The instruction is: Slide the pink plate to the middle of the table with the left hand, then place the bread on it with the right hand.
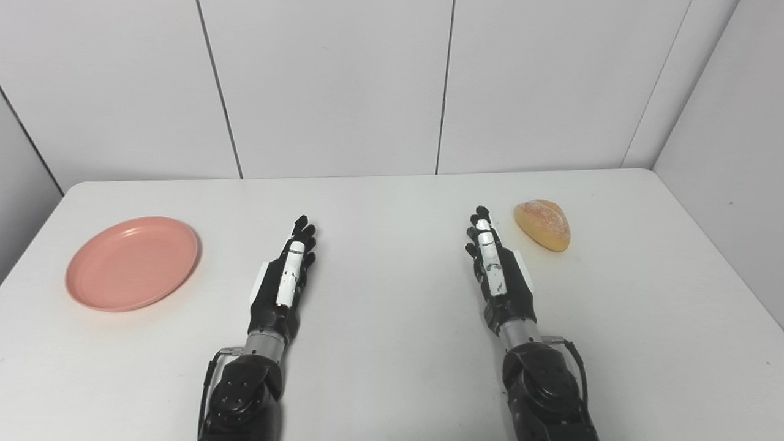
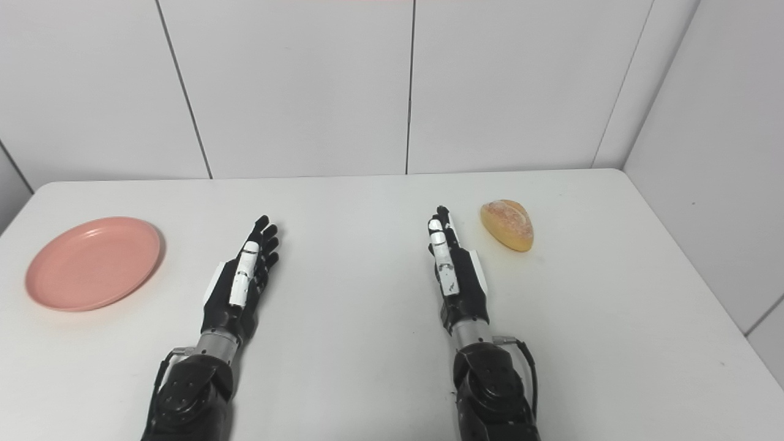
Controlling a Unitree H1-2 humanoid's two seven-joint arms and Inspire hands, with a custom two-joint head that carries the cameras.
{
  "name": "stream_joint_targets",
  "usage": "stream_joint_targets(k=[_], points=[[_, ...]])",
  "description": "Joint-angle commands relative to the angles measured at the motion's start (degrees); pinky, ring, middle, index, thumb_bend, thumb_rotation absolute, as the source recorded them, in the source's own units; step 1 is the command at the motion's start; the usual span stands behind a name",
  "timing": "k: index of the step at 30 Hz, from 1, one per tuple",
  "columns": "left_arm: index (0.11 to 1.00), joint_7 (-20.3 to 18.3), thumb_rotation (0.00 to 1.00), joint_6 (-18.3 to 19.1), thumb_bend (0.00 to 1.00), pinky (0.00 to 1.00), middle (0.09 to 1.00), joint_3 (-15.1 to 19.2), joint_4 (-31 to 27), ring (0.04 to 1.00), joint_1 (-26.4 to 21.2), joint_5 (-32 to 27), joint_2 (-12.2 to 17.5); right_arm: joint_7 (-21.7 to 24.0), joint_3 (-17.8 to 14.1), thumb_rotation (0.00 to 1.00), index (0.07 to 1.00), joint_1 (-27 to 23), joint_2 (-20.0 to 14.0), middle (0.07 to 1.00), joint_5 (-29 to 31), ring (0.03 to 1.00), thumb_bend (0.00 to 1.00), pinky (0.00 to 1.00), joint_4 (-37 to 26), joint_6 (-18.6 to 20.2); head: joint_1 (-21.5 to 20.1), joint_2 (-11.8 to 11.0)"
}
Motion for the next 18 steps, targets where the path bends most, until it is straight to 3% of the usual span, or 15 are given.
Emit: stream_joint_targets(k=[1,18], points=[[0.968,-0.4,1.00,-1.8,0.44,1.00,0.984,-0.1,-1.4,0.999,-2.0,0.1,-0.1,0.5,0.2,0.96,1.000,-1.9,0.2,1.000,0.2,1.000,0.62,1.00,-1.3,-3.2,0.1,0.0],[0.975,-0.7,1.00,-2.8,0.44,1.00,0.989,0.0,-0.8,1.000,-2.2,-0.5,0.0,0.7,0.5,0.98,1.000,-2.0,-0.2,1.000,-0.2,1.000,0.63,1.00,-1.2,-3.0,-0.2,0.1]])
